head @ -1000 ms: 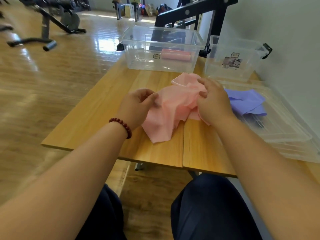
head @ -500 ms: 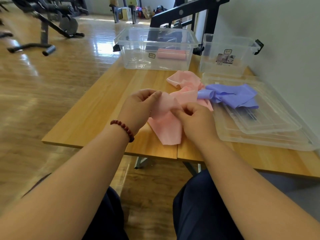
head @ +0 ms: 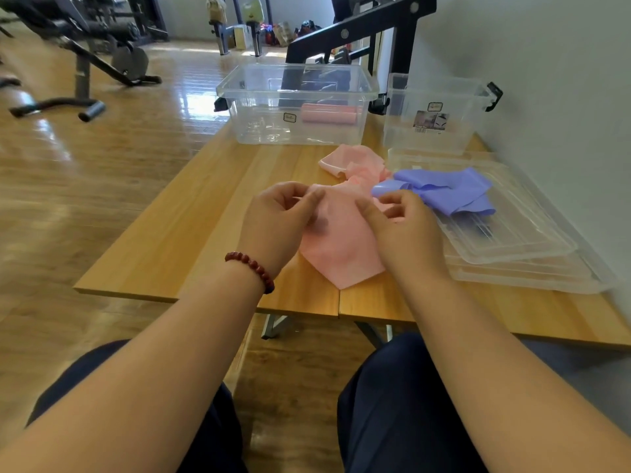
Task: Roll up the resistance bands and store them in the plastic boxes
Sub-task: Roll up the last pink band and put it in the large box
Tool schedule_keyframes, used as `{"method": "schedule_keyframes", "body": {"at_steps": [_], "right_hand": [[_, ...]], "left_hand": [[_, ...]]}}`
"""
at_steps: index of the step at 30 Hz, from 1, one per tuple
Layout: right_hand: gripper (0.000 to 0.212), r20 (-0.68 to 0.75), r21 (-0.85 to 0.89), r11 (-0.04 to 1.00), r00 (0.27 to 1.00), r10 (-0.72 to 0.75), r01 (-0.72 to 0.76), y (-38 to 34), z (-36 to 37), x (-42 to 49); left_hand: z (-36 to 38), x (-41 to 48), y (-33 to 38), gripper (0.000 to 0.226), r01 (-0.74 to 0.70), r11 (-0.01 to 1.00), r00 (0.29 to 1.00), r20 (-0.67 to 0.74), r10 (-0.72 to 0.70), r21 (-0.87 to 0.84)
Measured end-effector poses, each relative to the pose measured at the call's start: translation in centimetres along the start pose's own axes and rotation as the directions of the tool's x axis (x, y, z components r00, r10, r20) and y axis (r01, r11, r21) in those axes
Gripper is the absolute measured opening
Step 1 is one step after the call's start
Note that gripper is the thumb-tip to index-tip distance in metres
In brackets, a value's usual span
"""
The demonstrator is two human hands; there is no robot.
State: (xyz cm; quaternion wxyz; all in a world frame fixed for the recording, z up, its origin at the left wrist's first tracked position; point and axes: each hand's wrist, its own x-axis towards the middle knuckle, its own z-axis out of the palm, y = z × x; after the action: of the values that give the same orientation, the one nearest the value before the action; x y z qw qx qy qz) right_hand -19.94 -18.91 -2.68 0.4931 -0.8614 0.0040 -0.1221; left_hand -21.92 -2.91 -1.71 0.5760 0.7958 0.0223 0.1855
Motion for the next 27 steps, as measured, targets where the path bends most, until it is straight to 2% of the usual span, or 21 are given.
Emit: {"method": "schedule_keyframes", "body": {"at_steps": [2, 5, 7, 10, 12, 14, 16, 18, 20, 24, 27], "right_hand": [[0.045, -0.050, -0.018, 1.000, 0.999, 0.014, -0.015, 0.5, -0.4, -1.1], [0.048, -0.058, -0.108, 0.994, 0.997, -0.040, 0.034, 0.7, -1.2, -2.7], [0.051, -0.006, -0.171, 0.985, 0.999, -0.041, 0.040, 0.1, -1.5, -3.2], [0.050, 0.165, -0.126, 0.991, 0.985, 0.054, -0.033, -0.6, -1.1, -3.2], [0.034, 0.211, 0.029, 0.994, 0.973, 0.093, -0.102, -0.6, -0.5, -3.0], [0.012, 0.148, 0.256, 0.950, 0.979, 0.142, -0.176, -0.4, -0.1, -2.6], [0.016, 0.093, 0.480, 0.846, 0.973, 0.213, -0.231, -0.5, -0.2, -2.0], [0.020, 0.063, 0.611, 0.755, 0.965, 0.255, -0.239, -0.5, -0.4, -1.3], [0.022, 0.030, 0.609, 0.766, 0.971, 0.236, -0.205, -0.5, -0.5, -0.7], [0.019, -0.047, 0.502, 0.862, 0.994, 0.099, -0.062, -0.8, -1.3, 0.0], [0.018, -0.087, 0.428, 0.903, 0.996, 0.007, 0.031, -1.2, -1.9, 0.6]], "left_hand": [[0.3, 0.1, 0.2, 0.018, 0.017, 1.000, 0.999, -0.035, -0.017, -0.012], [0.6, 0.3, 0.6, 0.014, 0.053, 0.998, 0.995, -0.082, -0.054, -0.018], [0.9, 0.4, 0.7, 0.017, 0.088, 0.994, 0.989, -0.112, -0.096, -0.069], [1.5, 0.6, 0.9, 0.021, 0.116, 0.987, 0.984, -0.120, -0.129, -0.113], [1.8, 0.7, 1.0, 0.023, 0.108, 0.987, 0.985, -0.119, -0.122, -0.121], [1.8, 0.7, 1.1, 0.022, 0.104, 0.986, 0.986, -0.117, -0.120, -0.132], [1.5, 0.8, 0.9, 0.020, 0.102, 0.988, 0.984, -0.131, -0.117, -0.114], [1.2, 0.8, 0.6, 0.019, 0.079, 0.994, 0.985, -0.146, -0.088, -0.070], [1.0, 0.7, 0.5, 0.015, 0.057, 0.997, 0.988, -0.142, -0.065, -0.054], [0.8, 0.4, 1.2, 0.009, 0.042, 0.986, 0.989, -0.132, -0.063, -0.163], [0.3, 0.5, 1.8, 0.008, 0.086, 0.954, 0.995, -0.024, -0.096, -0.288]]}}
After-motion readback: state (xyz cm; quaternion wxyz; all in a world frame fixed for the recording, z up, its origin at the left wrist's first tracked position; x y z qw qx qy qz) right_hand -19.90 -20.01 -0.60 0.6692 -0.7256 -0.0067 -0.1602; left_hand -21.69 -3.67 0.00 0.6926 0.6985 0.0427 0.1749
